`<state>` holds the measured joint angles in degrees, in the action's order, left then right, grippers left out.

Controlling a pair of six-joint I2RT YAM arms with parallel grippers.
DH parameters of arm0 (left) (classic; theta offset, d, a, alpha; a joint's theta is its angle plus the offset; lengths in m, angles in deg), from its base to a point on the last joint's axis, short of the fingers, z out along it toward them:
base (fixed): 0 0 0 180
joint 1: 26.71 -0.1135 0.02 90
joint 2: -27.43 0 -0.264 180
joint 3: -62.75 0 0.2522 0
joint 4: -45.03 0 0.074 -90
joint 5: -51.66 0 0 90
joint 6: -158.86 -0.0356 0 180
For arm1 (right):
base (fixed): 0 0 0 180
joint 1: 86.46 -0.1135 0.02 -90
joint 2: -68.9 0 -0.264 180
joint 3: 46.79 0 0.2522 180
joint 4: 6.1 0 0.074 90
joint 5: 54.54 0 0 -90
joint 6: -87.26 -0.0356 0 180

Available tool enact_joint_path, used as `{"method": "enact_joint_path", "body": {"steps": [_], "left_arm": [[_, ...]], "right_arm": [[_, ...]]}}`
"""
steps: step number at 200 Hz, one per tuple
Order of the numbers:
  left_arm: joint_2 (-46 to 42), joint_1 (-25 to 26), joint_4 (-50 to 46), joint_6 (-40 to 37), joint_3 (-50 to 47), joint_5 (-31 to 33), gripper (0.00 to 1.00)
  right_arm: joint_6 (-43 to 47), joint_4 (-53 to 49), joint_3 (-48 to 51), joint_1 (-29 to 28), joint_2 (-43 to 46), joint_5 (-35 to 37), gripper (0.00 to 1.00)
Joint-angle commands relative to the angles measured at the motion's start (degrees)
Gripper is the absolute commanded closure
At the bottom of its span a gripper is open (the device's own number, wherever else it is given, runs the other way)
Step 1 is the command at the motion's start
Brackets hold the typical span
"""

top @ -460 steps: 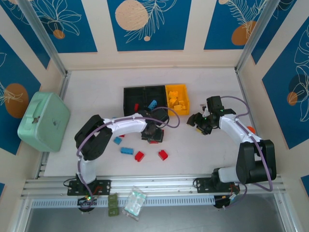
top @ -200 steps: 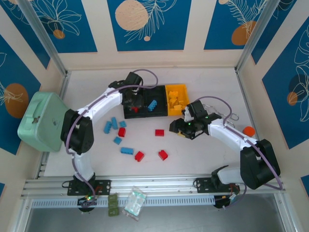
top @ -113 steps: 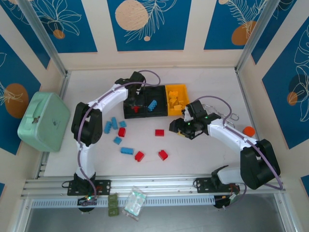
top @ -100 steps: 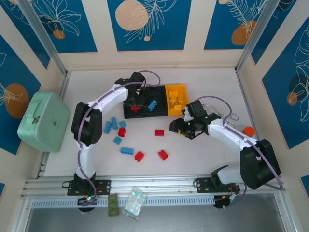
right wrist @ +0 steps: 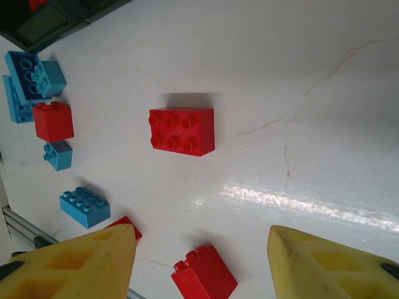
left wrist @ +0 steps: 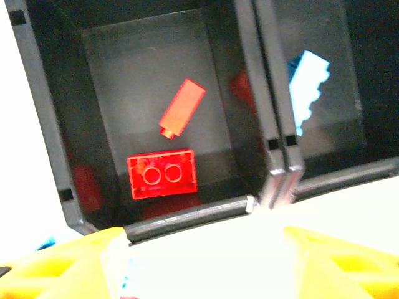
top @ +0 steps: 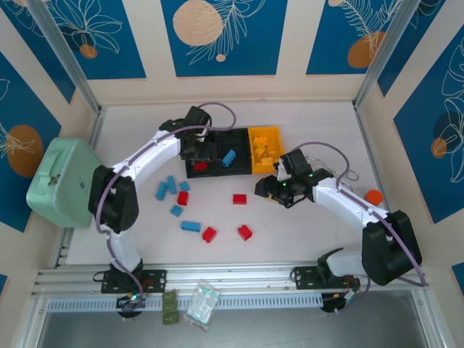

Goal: Sort the legos into containers by color
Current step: Place the lego in the container.

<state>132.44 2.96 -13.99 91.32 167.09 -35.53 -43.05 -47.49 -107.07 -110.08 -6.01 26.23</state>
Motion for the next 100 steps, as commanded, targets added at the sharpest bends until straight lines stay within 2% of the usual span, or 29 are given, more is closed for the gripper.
{"method": "enact_joint_path", "body": {"steps": [1, 48, 100], "left_arm": [[-3.41, 2.12, 1.93, 1.94, -4.8, -5.4, 0.35], [-7.27, 8.75, 7.66, 8.26, -13.58, -8.22, 0.36], [-4.08, 15.28, 13.37, 15.42, -17.09, -9.41, 0.35]], "right_arm": [[1.95, -2.68, -1.29, 1.95, 2.04, 0.1, 0.41], [3.6, -5.75, -0.1, 6.95, 5.07, -0.45, 0.41], [1.63, -2.78, 5.29, 10.15, 6.68, -3.42, 0.4]]}}
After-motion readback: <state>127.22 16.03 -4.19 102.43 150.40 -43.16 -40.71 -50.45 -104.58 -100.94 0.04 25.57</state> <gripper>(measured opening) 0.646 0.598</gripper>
